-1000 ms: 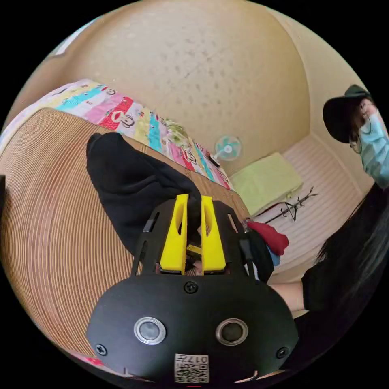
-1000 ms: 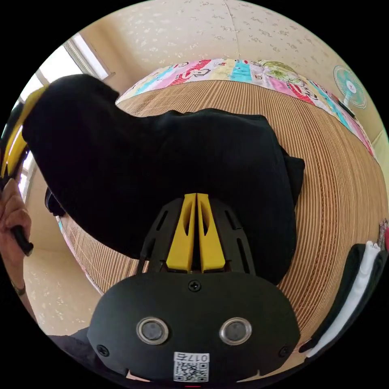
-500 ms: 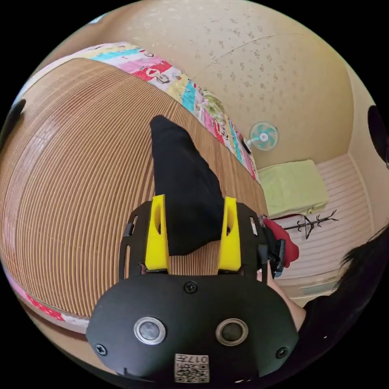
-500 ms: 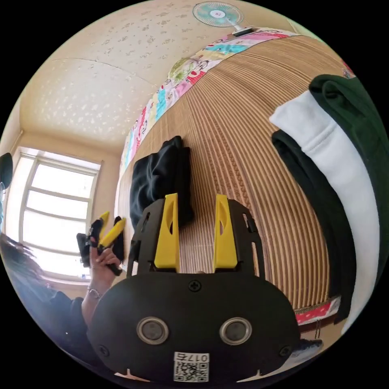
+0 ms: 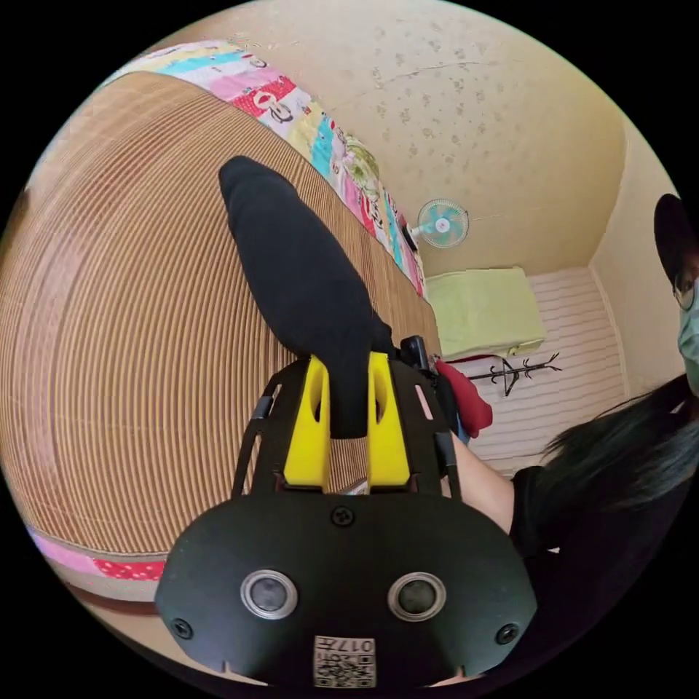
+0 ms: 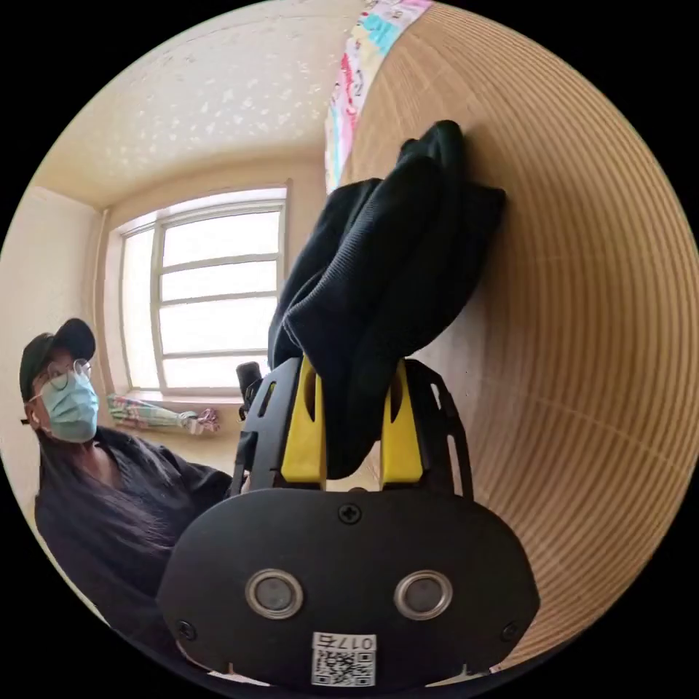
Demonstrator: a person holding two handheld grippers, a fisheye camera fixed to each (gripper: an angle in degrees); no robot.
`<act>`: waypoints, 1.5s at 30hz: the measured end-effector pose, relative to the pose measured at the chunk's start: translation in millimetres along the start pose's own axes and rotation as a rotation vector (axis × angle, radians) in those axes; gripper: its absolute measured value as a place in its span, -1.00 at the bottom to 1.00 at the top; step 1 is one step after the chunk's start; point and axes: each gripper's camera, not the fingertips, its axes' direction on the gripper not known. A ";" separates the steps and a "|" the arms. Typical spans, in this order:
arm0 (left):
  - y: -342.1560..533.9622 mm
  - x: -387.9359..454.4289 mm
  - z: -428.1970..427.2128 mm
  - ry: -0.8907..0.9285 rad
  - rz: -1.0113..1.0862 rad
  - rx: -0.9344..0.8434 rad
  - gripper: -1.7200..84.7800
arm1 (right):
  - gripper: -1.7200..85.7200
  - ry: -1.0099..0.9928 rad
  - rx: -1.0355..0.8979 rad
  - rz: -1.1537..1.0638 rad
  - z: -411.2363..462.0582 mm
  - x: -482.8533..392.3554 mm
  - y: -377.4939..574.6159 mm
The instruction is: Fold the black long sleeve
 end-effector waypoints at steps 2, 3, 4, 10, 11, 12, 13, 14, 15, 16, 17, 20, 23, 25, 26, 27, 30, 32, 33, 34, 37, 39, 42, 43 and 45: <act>-2.6 6.2 -81.2 -0.087 0.062 0.069 -0.78 | -0.68 -0.055 0.001 -0.078 52.9 -28.4 -8.3; -3.0 7.7 -101.8 -0.117 0.076 0.084 -0.78 | -0.69 -0.075 -0.003 -0.132 91.1 -48.1 -14.7; -3.8 10.6 -142.9 -0.176 0.107 0.108 -0.78 | -0.69 -0.097 -0.015 -0.184 131.0 -67.3 -21.3; -1.9 -23.3 -313.5 -0.393 0.079 0.153 -0.76 | -0.68 -0.082 -0.105 -0.220 338.5 -107.0 -34.7; 2.7 -44.4 -334.0 -0.439 0.012 0.140 -0.75 | -0.68 -0.051 -0.121 -0.217 357.0 -105.6 -32.3; 5.7 -56.1 -342.0 -0.460 -0.030 0.129 -0.73 | -0.67 0.019 -0.164 -0.204 389.2 -100.1 -26.1; 14.5 -79.1 -353.9 -0.510 -0.123 0.110 -0.70 | -0.67 0.092 -0.211 -0.180 412.5 -92.3 -18.0; 26.9 -96.1 -361.2 -0.593 -0.208 0.111 -0.66 | -0.67 0.123 -0.227 -0.169 419.4 -88.3 -13.2; 34.1 -101.8 -363.6 -0.645 -0.246 0.118 -0.64 | -0.67 0.171 -0.231 -0.169 422.5 -82.1 -1.6; 47.5 -106.5 -364.4 -0.760 -0.306 0.126 -0.60 | -0.66 0.234 -0.206 -0.177 413.3 -78.1 10.8; 58.0 -101.6 -359.6 -0.864 -0.328 0.134 -0.58 | -0.66 0.283 -0.186 -0.174 405.3 -76.3 16.9; 73.4 -60.7 -317.6 -1.009 -0.240 0.236 -0.57 | -0.63 0.611 -0.059 -0.143 343.1 -73.8 42.1; 69.8 -21.9 -228.6 -0.825 -0.072 0.310 -0.54 | -0.62 1.083 0.174 -0.163 268.2 -92.0 62.3; 53.0 -12.7 -156.8 -0.660 0.010 0.198 -0.51 | -0.61 1.337 0.305 -0.165 217.9 -97.1 66.4; 41.8 -6.9 -107.1 -0.592 0.063 0.126 -0.49 | -0.61 1.362 0.315 -0.142 206.1 -93.8 64.8; 36.2 -3.9 -83.9 -0.569 0.087 0.098 -0.49 | -0.60 1.401 0.338 -0.064 183.4 -84.2 60.9; 6.9 12.7 7.4 -0.532 0.184 0.064 -0.48 | -0.58 1.495 0.394 0.001 152.9 -69.9 56.0; -15.7 23.1 62.0 -0.567 0.205 0.070 -0.47 | -0.58 1.576 0.401 0.005 150.7 -67.2 51.9; -19.8 24.7 72.8 -0.572 0.203 0.069 -0.47 | -0.58 1.595 0.411 0.006 150.5 -66.1 50.5; -25.3 27.4 93.9 -0.588 0.199 0.066 -0.47 | -0.58 1.588 0.411 0.007 150.8 -63.9 50.2; -25.1 25.3 137.5 -0.645 0.160 0.014 -0.47 | -0.57 1.558 0.356 0.084 153.6 -45.9 51.8; -14.5 23.2 152.7 -0.670 0.152 0.019 -0.48 | -0.57 1.494 0.429 0.068 154.4 -43.9 64.8; 5.3 35.3 169.4 -0.817 0.224 0.049 -0.50 | -0.56 1.495 0.426 0.049 167.2 -49.8 70.1; 8.0 37.7 171.3 -0.831 0.215 0.054 -0.51 | -0.57 1.519 0.420 0.044 175.6 -52.4 69.2; 9.8 37.4 171.0 -0.821 0.202 0.058 -0.51 | -0.57 1.538 0.421 0.034 185.5 -56.0 69.7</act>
